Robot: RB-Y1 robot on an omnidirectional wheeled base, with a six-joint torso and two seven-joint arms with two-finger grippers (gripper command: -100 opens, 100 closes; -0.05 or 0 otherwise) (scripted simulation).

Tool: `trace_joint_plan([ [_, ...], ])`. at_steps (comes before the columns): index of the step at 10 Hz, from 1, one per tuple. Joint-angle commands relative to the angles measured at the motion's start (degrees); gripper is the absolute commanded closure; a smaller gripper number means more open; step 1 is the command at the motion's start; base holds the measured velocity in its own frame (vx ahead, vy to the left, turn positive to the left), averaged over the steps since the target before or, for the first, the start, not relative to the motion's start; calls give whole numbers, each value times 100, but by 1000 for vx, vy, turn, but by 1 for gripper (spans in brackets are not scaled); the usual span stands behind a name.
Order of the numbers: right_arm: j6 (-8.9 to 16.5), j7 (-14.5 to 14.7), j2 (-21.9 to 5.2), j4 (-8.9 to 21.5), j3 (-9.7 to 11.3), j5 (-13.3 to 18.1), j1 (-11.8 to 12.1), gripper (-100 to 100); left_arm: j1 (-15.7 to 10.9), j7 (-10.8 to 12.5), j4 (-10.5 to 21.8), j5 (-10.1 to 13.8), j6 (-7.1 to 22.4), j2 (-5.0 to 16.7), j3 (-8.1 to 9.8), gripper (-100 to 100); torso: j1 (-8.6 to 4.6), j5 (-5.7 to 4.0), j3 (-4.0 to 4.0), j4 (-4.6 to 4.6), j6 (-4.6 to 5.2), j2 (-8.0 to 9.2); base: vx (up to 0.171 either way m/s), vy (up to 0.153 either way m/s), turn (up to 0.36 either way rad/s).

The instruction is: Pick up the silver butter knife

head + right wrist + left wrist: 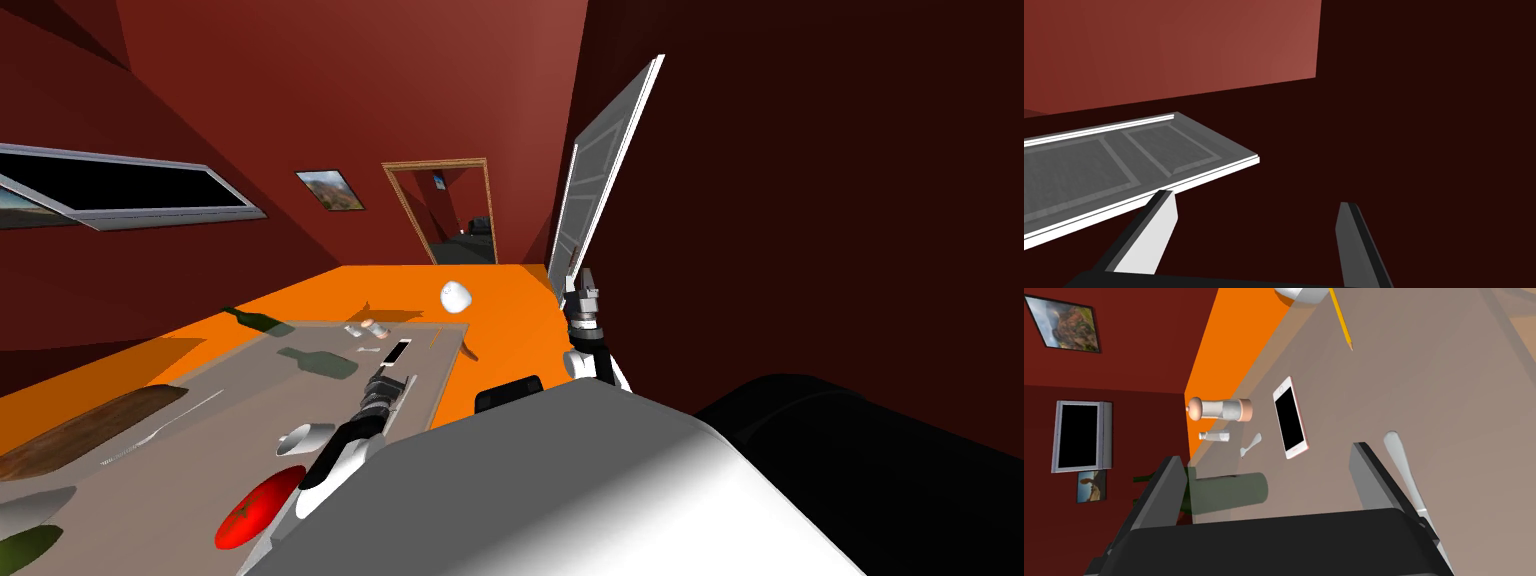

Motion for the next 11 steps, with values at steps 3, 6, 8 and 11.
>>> trace_joint_plan([
  [3,0,0,0,0,0,0,0,0,-62,177,464,279,521,74,81,-100,0,0,-1,0,0,-2,7,18,-132],
  [6,0,0,0,0,-1,0,1,0,-190,432,1058,688,968,282,173,-100,-1,1,-2,-1,-4,-4,15,17,-147],
  [8,0,0,0,0,-1,0,1,0,-257,553,1402,883,1225,378,218,-100,0,1,-3,-1,-4,-5,17,18,-148],
  [11,0,0,0,0,0,0,1,0,-326,668,1800,1070,1620,468,262,-100,-1,0,-4,-1,-2,-7,20,18,-116],
])
